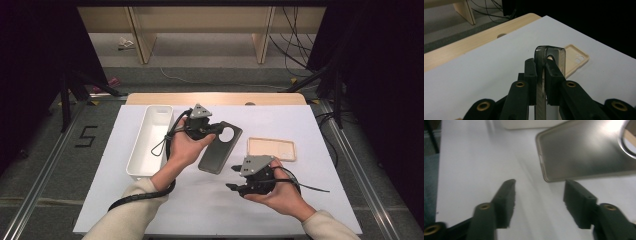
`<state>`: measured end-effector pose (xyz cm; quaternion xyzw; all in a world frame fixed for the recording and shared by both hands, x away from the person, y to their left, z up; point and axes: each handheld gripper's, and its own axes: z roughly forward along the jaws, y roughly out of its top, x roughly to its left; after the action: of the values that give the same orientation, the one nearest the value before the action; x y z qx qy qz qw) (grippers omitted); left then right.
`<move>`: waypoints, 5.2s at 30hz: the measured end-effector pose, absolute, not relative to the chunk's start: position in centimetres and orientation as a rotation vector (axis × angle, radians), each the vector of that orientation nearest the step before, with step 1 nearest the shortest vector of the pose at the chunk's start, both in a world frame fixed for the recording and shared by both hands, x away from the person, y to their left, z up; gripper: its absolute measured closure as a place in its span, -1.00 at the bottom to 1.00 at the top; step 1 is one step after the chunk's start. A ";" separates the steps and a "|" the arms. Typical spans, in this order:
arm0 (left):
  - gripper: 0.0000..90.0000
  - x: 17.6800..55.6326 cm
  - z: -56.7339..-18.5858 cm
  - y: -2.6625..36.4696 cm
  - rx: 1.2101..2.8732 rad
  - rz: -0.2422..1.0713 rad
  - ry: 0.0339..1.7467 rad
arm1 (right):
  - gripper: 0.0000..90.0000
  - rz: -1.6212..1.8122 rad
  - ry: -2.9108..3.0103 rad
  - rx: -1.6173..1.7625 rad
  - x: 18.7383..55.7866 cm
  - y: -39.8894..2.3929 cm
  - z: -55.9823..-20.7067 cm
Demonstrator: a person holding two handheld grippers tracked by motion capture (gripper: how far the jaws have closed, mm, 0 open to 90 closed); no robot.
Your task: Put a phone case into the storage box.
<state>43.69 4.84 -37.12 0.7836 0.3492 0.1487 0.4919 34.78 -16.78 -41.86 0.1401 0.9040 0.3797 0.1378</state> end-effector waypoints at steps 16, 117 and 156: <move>0.80 42.9 -36.1 9.0 1.794 0.429 0.725 | -0.57 1.324 2.495 0.668 35.5 -19.9 -41.7; 0.80 47.9 -31.5 22.1 1.631 0.672 0.776 | -0.64 1.408 2.386 0.817 35.8 -24.4 -41.9; 0.80 50.9 -33.5 22.8 1.665 0.690 0.804 | -0.63 1.419 2.389 0.822 35.8 -24.5 -41.9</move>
<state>50.87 22.76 -33.50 0.7040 0.3399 0.2917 0.5512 35.84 -24.54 -41.92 0.2814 0.8185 0.4860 0.1216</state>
